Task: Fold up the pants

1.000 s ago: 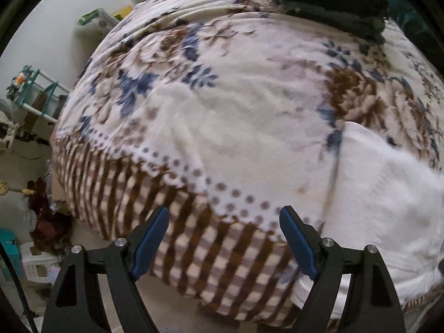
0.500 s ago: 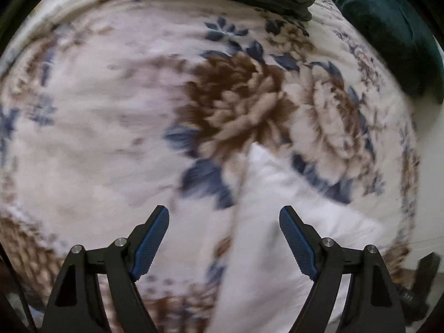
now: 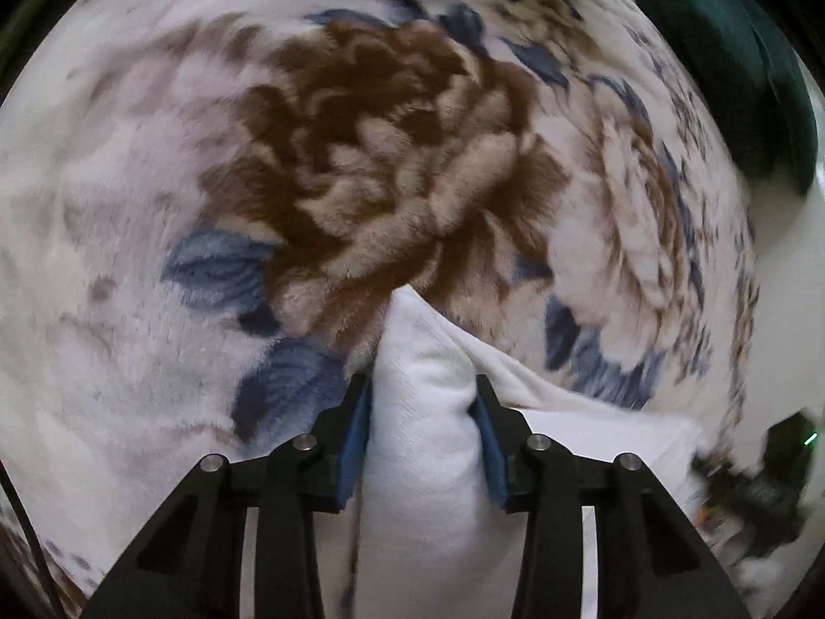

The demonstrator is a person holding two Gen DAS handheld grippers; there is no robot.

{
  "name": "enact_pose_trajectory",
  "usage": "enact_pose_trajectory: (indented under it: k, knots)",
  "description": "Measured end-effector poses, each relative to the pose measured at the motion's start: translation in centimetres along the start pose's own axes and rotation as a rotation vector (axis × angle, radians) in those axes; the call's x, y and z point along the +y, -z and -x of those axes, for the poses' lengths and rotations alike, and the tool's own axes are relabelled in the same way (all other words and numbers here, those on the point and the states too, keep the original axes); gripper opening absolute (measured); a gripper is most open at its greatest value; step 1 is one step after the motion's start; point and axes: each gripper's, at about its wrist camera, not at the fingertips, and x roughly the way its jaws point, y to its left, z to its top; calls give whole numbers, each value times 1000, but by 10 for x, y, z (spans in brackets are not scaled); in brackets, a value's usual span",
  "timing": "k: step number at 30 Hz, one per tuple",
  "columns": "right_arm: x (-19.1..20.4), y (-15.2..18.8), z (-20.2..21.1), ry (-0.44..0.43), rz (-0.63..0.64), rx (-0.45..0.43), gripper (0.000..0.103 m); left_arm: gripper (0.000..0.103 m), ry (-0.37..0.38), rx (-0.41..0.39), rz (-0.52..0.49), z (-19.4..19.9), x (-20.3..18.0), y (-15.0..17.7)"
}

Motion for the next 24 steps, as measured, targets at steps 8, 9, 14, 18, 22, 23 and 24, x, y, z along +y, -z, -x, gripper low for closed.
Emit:
enact_pose_trajectory:
  k: [8,9,14,18,22,23,24]
  knots:
    - [-34,72,55,2,-166,28,77,68,29,-35,-57,58,-12,38]
    - [-46,86,49,-19,-212,64,77,68,25,-26,-60,53,-13,42]
    - [-70,137,-9,-214,-375,173,33,68,-22,-4,-59,16,-9,47]
    - [-61,150,-2,-86,-269,119,23,71,-21,17,-82,6,-5,44]
    - [-62,148,-5,-89,-253,159,28,71,-8,32,-107,12,-9,44]
    - [-57,144,-3,-115,-242,157,38,71,-1,35,-118,17,-10,43]
    - [-55,142,3,-126,-237,149,59,71,11,34,-126,22,-10,45]
